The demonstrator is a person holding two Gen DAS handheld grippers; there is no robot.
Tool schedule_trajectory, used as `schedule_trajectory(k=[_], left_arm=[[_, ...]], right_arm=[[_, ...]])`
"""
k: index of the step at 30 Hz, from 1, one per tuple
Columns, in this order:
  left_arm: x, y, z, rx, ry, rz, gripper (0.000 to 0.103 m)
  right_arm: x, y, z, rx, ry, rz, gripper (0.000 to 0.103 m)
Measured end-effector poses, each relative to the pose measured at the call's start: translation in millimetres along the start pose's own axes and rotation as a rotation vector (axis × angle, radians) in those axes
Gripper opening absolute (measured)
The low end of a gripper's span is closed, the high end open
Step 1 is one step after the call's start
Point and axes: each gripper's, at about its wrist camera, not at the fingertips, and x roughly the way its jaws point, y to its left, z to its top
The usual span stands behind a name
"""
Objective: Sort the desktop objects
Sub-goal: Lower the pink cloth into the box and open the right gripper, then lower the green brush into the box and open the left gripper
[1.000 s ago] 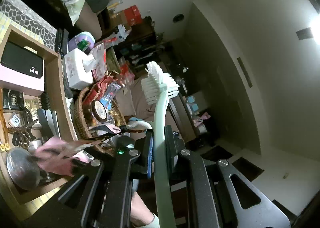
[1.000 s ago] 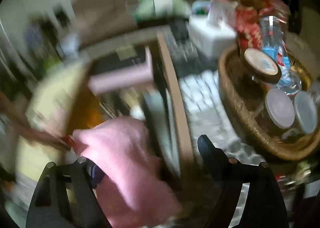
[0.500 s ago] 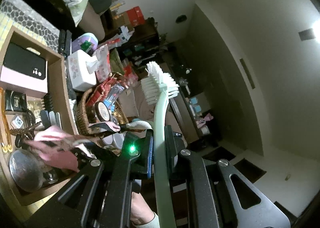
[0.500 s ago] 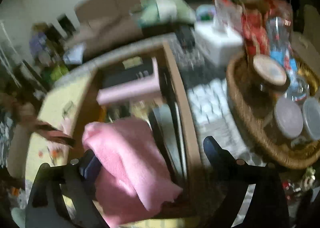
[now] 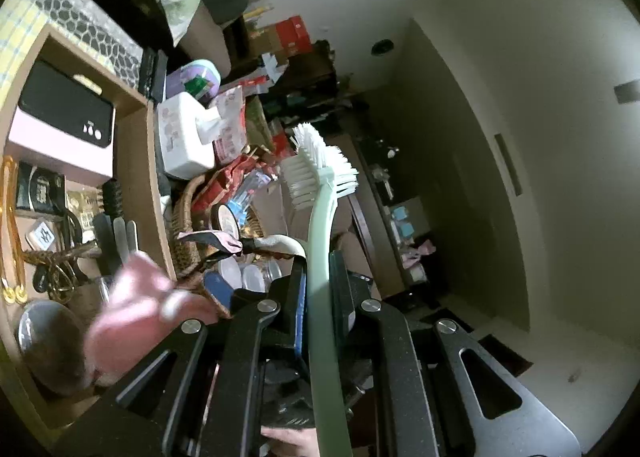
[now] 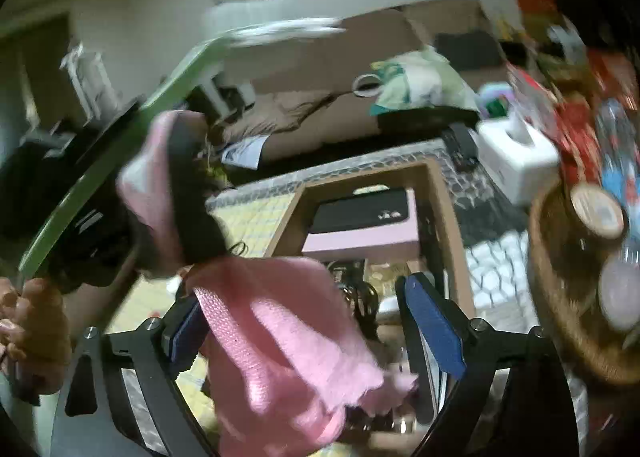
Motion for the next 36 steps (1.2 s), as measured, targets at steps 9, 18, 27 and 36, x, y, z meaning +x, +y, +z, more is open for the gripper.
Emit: schedule_trajectory(k=[9,18,27,36], left_arm=[[15.5,24.8,0.8,-0.054,-0.031,-0.024,0.01],[26.8,41.0,-0.4,-0.123,-0.073,-0.114,0.01],[9.2,110.3,-1.1,-0.169,-0.091,0.079,0.01],[11.5,139.0,-11.9,-0.198,-0.164,0.142,0.01]], right_arm=[[35.2,9.7,1.9,0.011,0.044,-0.042,0.094],[32.1,-38.1,-13.2,0.041,0.103,-0.292,0.094],[38.4,-46.7,-37.1,-0.006,0.156,-0.348,0.094],[52.2,-46.4,-46.3,-0.018,0.186,-0.369,0.094]])
